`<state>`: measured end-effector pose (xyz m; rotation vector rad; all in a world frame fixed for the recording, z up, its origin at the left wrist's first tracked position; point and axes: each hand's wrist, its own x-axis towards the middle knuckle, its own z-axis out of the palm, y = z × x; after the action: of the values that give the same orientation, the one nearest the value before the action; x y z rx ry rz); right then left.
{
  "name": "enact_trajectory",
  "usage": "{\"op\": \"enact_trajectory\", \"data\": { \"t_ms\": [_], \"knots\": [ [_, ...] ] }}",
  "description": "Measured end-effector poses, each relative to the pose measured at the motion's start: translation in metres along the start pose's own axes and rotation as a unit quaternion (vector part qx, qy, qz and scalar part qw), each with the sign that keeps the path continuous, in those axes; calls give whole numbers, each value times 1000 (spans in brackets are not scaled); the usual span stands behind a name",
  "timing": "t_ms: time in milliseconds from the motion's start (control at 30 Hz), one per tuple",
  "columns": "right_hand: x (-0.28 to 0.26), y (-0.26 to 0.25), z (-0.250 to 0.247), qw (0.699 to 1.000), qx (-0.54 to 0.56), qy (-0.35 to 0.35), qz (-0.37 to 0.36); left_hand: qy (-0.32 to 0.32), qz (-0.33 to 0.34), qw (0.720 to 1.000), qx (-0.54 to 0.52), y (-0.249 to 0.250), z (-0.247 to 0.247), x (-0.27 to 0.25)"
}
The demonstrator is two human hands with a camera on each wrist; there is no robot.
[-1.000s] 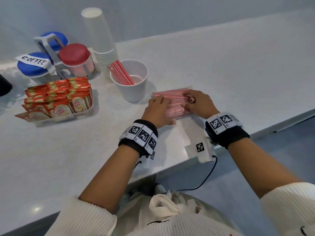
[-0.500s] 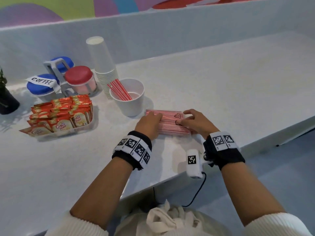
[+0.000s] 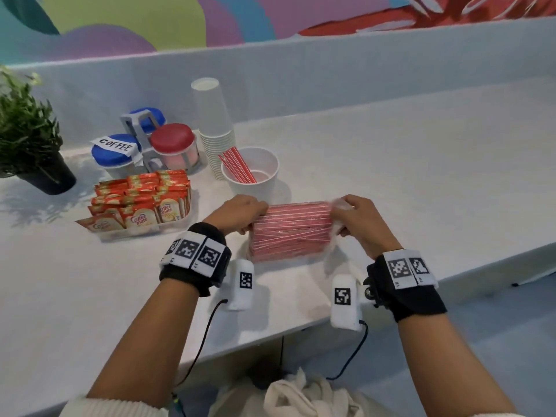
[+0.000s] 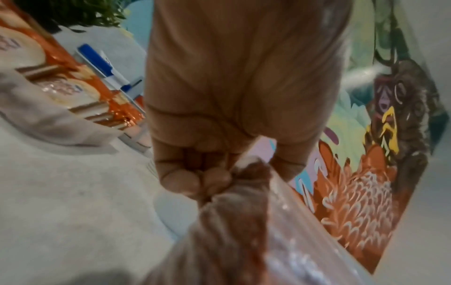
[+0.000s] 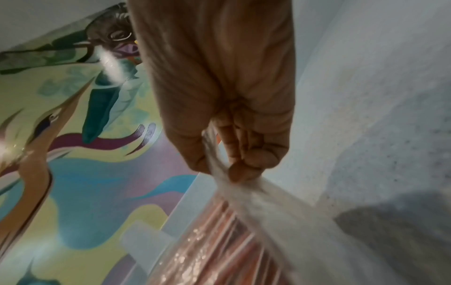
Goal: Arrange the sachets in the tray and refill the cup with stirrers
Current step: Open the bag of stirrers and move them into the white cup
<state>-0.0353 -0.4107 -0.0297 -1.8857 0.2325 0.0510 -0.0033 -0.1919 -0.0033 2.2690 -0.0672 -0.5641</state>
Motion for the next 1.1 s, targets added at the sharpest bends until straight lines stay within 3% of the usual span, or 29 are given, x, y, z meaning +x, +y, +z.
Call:
{"op": "enact_trajectory", "data": {
  "t_ms": [133,233,367,500,800,967,1100],
  "knots": [
    [10,4,15,991,-130,9,-10,41,-67,988,132,-10,2,-2],
    [16,15,19,977,-206,34,-38,52,-32,974,216,-12,13,-1],
    [15,30,12,968,-240,62,-31,-47,24,970,239,-12,39,-3],
    [7,43,7,946,-310,96,-9,-65,15,969,239,-15,49,-1],
    [1,34,0,977,-171,10,125,-27,11,974,224,-11,53,1],
    [-6,18,6,963,-104,-98,230,-8,8,975,223,-13,56,-3],
    [-10,20,10,975,-35,-114,189,1,3,978,207,-17,56,-6]
  ]
}}
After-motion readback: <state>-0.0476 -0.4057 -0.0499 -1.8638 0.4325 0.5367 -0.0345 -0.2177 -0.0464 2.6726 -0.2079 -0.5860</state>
